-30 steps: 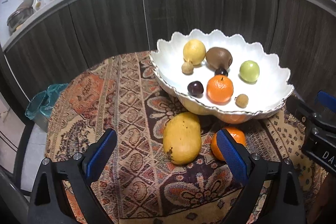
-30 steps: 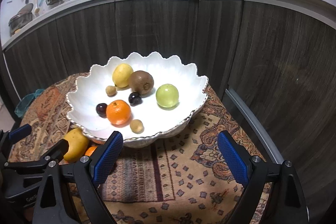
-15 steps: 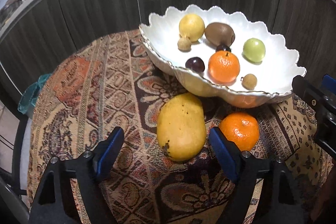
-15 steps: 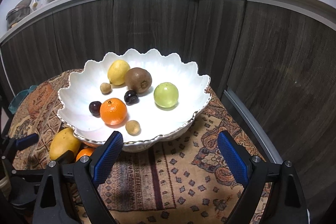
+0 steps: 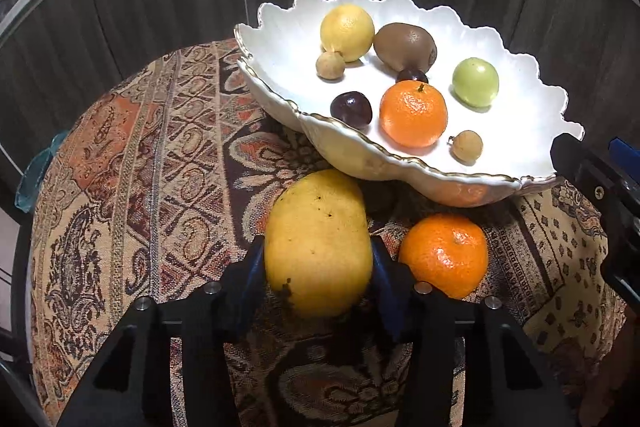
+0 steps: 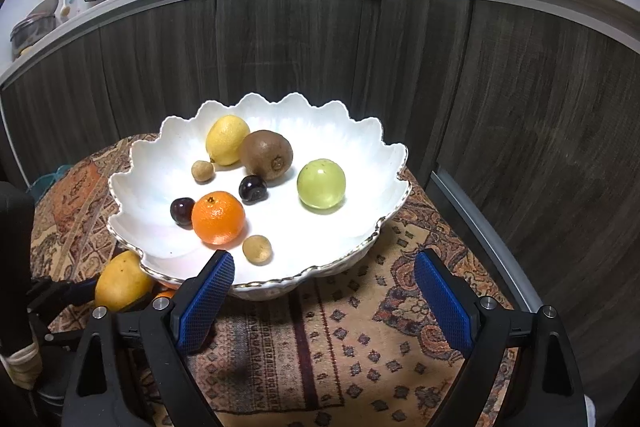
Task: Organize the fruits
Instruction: 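Grasp the yellow mango with the left tool and lift it, then grasp the second mandarin orange with the right tool while the left tool holds the mango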
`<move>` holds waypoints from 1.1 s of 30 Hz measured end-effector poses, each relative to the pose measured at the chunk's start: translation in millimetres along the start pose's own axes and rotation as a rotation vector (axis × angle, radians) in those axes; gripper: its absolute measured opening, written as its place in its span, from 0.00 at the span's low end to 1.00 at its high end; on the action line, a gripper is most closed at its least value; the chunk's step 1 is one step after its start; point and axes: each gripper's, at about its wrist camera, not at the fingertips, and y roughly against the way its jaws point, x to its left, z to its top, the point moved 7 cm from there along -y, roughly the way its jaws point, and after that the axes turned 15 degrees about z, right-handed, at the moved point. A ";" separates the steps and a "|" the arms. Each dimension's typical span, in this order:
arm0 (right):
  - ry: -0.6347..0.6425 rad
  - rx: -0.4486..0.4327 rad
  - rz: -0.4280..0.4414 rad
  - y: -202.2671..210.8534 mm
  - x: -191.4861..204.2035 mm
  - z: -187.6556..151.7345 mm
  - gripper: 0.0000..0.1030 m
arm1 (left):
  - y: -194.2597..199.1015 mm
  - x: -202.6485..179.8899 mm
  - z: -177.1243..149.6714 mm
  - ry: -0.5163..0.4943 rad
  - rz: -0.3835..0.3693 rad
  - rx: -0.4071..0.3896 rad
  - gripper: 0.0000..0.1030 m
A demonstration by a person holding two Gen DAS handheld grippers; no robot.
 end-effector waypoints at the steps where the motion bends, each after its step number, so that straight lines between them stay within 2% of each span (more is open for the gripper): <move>1: -0.003 0.000 0.001 -0.5 -0.8 -0.2 0.90 | 0.5 0.0 -0.1 -0.001 0.001 -0.001 0.47; 4: -0.003 -0.003 -0.001 0.3 -0.8 0.0 0.90 | 0.4 2.7 -0.4 0.014 0.002 0.003 0.47; 10: 0.008 0.000 0.005 0.5 3.9 -0.8 0.90 | 10.0 18.0 -5.4 0.046 0.048 -0.017 0.47; 16: 0.011 0.020 0.051 3.2 18.0 -5.8 0.90 | 25.6 40.0 -13.9 0.080 0.053 -0.027 0.47; 25: -0.002 0.058 0.126 5.7 47.8 -23.3 0.90 | 43.3 71.7 -30.9 0.133 0.101 -0.056 0.47; 33: 0.017 0.121 0.159 -15.9 74.5 -36.3 0.90 | 42.4 98.4 -42.2 0.188 0.113 -0.052 0.47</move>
